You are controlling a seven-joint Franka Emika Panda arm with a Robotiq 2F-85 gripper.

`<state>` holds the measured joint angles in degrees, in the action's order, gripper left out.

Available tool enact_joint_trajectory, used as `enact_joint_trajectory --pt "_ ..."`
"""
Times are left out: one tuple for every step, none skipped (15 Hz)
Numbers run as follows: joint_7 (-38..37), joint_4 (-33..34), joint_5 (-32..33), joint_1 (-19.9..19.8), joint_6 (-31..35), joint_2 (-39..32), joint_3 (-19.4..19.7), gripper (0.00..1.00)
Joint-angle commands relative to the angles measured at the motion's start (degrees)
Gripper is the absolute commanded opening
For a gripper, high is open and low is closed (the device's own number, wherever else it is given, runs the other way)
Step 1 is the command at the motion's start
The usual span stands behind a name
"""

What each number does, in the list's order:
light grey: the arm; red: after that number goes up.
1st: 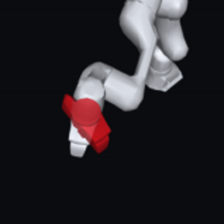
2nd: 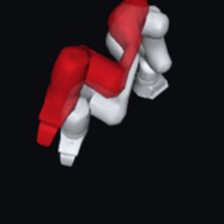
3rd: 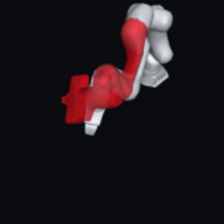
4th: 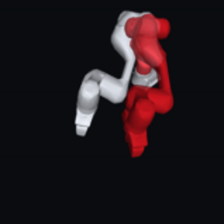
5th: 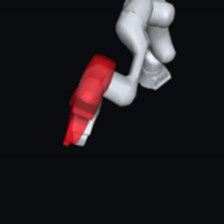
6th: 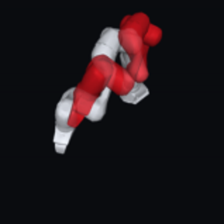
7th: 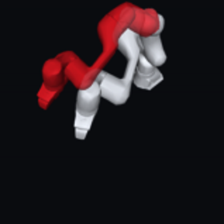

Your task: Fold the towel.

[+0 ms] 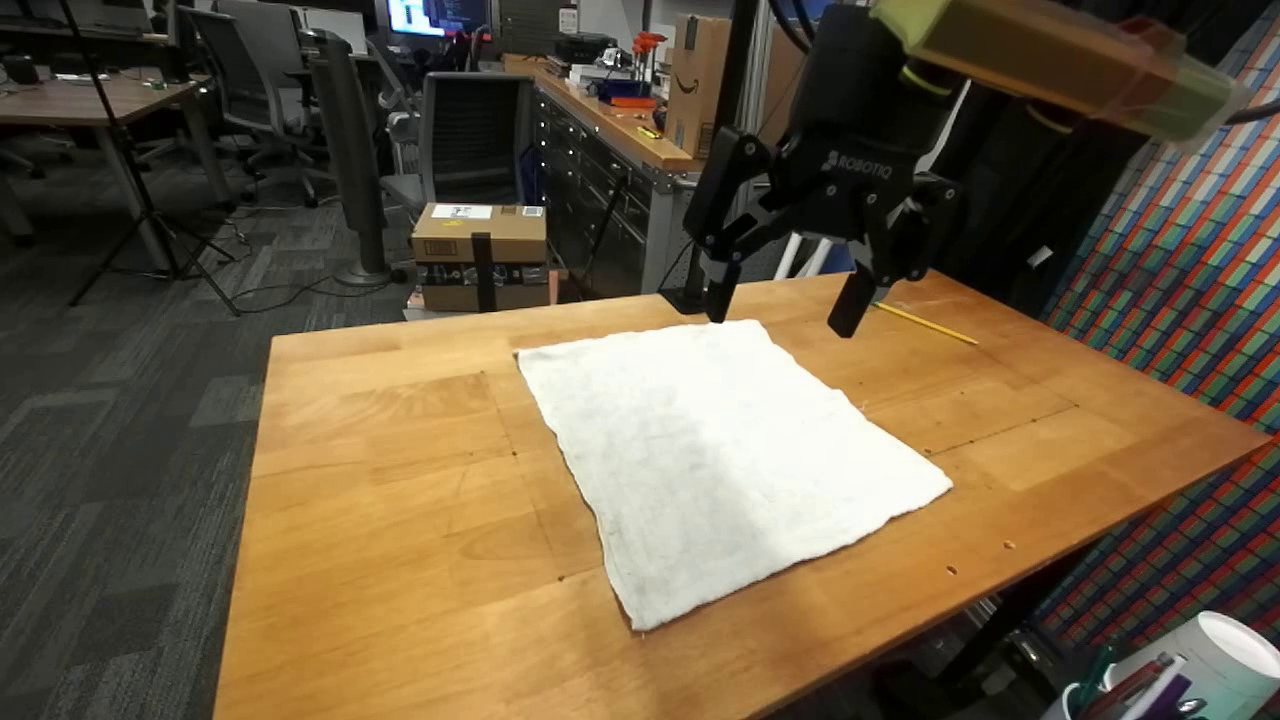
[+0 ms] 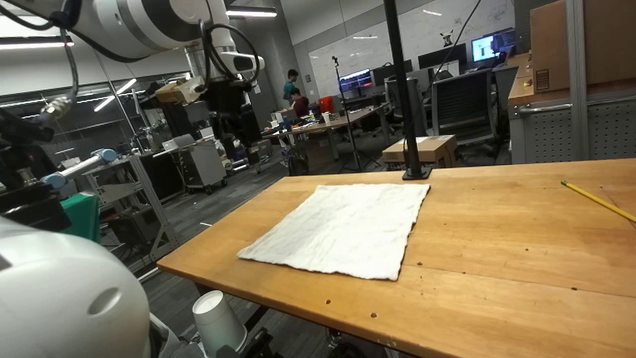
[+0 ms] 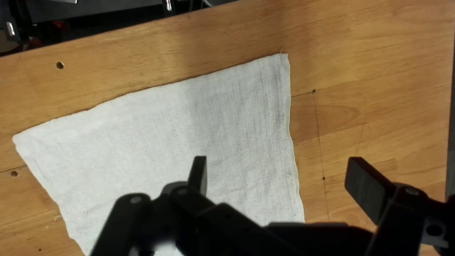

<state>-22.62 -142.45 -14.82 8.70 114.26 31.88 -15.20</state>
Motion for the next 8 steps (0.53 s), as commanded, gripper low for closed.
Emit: enact_joint_trajectory --pt "-0.1 0.1 0.1 0.2 -0.1 0.0 0.2 1.00" --pt "0.4 -0.2 0.5 0.0 -0.1 0.0 0.5 1.00" --pt "1.0 -0.5 1.0 -0.3 0.2 0.0 0.9 1.00" --pt "1.5 -0.7 1.6 -0.7 0.5 -0.1 1.3 1.00" --pt "2.1 -0.8 2.5 -1.3 0.8 -0.3 1.8 1.00" --pt "2.9 -0.9 3.2 -1.7 0.9 -0.4 2.5 1.00" --pt "4.1 -0.9 4.3 -2.3 1.2 -0.7 3.4 1.00" --pt "5.0 -0.8 5.3 -2.9 1.4 -1.0 4.2 1.00"
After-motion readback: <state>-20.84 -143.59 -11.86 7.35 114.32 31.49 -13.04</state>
